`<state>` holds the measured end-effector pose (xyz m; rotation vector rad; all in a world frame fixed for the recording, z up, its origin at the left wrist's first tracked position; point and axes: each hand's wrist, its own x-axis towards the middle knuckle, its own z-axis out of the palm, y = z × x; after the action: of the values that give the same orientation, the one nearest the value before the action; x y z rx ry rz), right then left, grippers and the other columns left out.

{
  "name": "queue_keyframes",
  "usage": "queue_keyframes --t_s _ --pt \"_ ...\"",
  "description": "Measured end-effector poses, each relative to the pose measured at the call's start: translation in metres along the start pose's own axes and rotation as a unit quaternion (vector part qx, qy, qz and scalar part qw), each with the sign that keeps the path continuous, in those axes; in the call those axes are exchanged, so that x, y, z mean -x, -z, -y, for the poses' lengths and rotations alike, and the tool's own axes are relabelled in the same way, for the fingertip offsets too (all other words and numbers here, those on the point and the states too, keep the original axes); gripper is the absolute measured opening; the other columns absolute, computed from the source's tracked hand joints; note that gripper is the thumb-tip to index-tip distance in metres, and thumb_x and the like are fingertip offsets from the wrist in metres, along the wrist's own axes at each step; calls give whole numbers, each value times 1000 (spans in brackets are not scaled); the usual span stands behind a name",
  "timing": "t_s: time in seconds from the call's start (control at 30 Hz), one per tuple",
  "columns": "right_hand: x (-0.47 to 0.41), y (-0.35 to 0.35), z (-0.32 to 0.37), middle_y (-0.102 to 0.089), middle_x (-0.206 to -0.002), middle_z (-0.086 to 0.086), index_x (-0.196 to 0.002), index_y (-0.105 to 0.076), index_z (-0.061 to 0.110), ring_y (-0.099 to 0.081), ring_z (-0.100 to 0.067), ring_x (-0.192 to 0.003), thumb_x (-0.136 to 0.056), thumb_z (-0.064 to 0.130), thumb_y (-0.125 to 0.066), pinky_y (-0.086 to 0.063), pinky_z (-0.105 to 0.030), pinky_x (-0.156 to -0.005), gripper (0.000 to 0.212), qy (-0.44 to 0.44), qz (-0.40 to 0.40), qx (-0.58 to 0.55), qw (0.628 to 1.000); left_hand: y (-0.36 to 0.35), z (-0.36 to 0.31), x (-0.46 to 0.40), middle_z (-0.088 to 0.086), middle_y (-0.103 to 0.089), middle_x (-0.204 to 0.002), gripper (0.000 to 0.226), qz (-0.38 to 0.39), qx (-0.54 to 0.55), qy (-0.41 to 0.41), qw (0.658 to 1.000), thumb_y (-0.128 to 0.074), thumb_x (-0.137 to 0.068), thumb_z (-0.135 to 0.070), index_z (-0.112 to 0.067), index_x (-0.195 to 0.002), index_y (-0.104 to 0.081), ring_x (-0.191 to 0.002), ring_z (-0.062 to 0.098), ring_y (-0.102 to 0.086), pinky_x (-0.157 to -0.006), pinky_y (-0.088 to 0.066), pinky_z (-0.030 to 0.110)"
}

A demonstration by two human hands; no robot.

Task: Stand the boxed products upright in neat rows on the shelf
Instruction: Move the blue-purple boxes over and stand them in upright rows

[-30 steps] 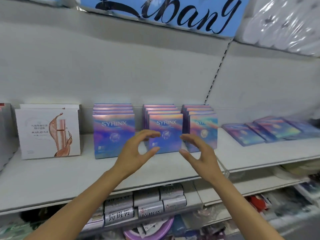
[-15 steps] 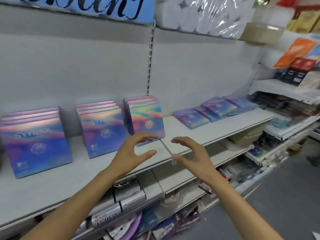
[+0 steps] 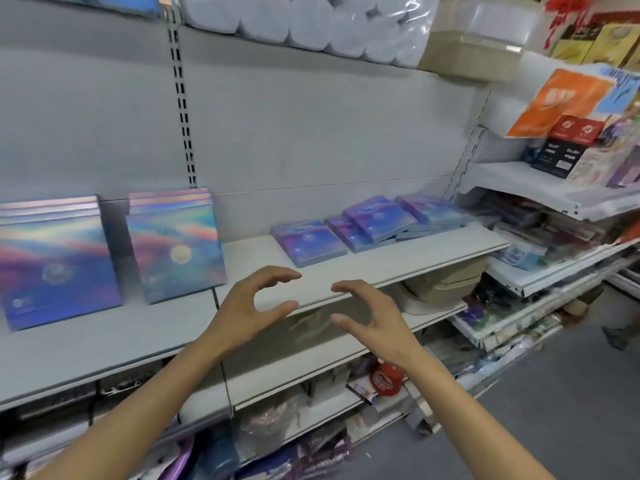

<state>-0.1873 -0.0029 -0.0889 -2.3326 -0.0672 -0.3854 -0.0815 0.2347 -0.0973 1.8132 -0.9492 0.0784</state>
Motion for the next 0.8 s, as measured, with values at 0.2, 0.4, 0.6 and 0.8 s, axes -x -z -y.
queue_keyframes --t_s 0.2,0.4,0.6,0.8 --pt "-38 21 -50 -58 -131 24 -130 -58 34 -50 3 -126 -90 45 -69 -42 -29 -108 42 -9 19 -1 1000 -28 21 -40 -14 -64 -127 35 -6 -15 23 1000 -76 -89 -27 -32 -123 -66 -122 15 -60 -106 -49 36" --pt "-100 24 -92 -50 -146 12 -142 -49 26 -45 -4 -133 -95 46 -62 -34 -23 -110 53 -35 32 23 999 -37 68 -96 -20 -61 -133 39 -3 -47 48 998 -76 -89 -29 -36 -125 -62 -126 7 -56 -108 -42 26" --pt "-161 31 -131 -32 -161 8 -155 -31 23 -31 -12 -148 -99 49 -53 -26 -28 -118 66 -81 83 74 990 -49 117 -150 -17 -57 -140 42 -6 -50 61 997 -78 -87 -30 -31 -126 -64 -130 -5 -51 -107 -38 13" --pt "-194 39 -161 -16 -167 4 -159 -20 16 -17 -14 -153 -103 39 -50 -19 -26 -120 68 -76 161 171 969 -66 154 -162 -32 -40 -151 52 50 -92 115 988 -64 -81 -64 -43 -128 -59 -145 -14 -22 -120 -27 24"
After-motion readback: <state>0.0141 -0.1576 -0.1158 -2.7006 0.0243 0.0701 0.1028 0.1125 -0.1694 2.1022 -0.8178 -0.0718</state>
